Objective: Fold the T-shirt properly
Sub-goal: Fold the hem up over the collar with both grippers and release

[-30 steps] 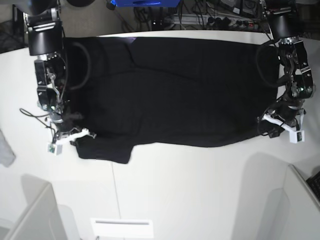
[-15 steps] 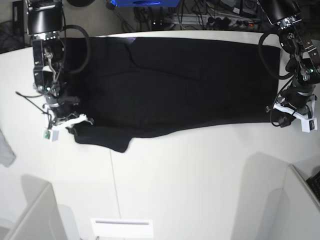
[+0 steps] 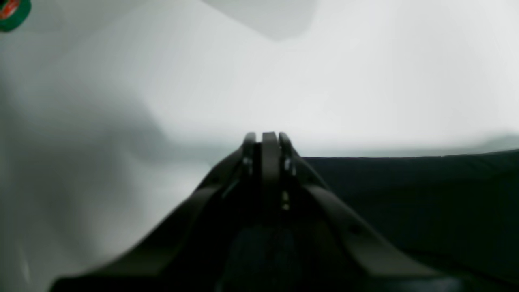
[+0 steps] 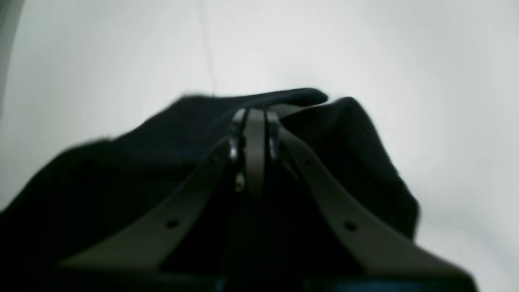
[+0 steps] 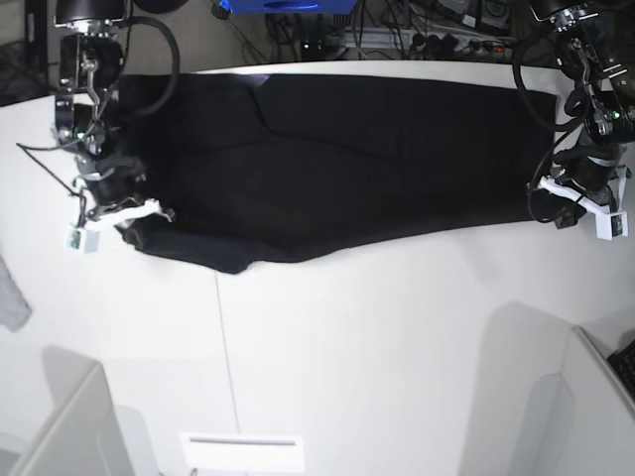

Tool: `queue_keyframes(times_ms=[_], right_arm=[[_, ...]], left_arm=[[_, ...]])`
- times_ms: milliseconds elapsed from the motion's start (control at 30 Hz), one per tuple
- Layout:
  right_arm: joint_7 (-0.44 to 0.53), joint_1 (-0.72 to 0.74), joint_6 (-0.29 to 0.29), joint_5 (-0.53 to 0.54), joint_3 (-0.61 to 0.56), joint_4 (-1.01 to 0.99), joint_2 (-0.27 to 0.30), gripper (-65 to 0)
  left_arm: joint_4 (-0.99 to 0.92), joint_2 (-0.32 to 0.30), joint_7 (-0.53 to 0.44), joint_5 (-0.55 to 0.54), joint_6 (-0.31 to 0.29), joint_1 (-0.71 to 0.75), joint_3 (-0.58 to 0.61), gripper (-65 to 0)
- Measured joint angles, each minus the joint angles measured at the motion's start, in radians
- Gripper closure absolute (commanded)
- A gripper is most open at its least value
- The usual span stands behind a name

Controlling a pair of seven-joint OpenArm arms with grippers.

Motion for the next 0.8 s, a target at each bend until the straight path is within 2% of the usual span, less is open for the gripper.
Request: queue_keyframes(times_ms=[133,300,400,633,800], right_arm=[[-0.078,-0.031,0.001,0.001,0.049,0.037,-0.039,0.0],[-0.085,-0.070,0.002,0.008,0.066,0.037,-0.045,0.0],[-0.089,-0.092,0.002,0.008,0.081,0.056,-0.045,0.0],[-0.086,-0.157,0.002,0.008,0.115,0.137,-0.045,0.0],[-0.093,-0.205,0.004,0.128,0.163,0.137,-0.059,0.0]], left_arm=[[0.001,0.000,0.000,0.000,0.000,0.011,0.000,0.0],[0.018,0.004,0.008,-0.004,-0.011,0.037,-0.029,0.0],[0.031,-0.003,-0.007,-0.004,-0.063,0.049,-0.065,0.0],[0.032,0.000,-0.003,-0.004,-0.076,0.084,-0.084,0.0],[0.031,0.000,-0.004,0.000,-0.116,0.096,-0.087,0.0]])
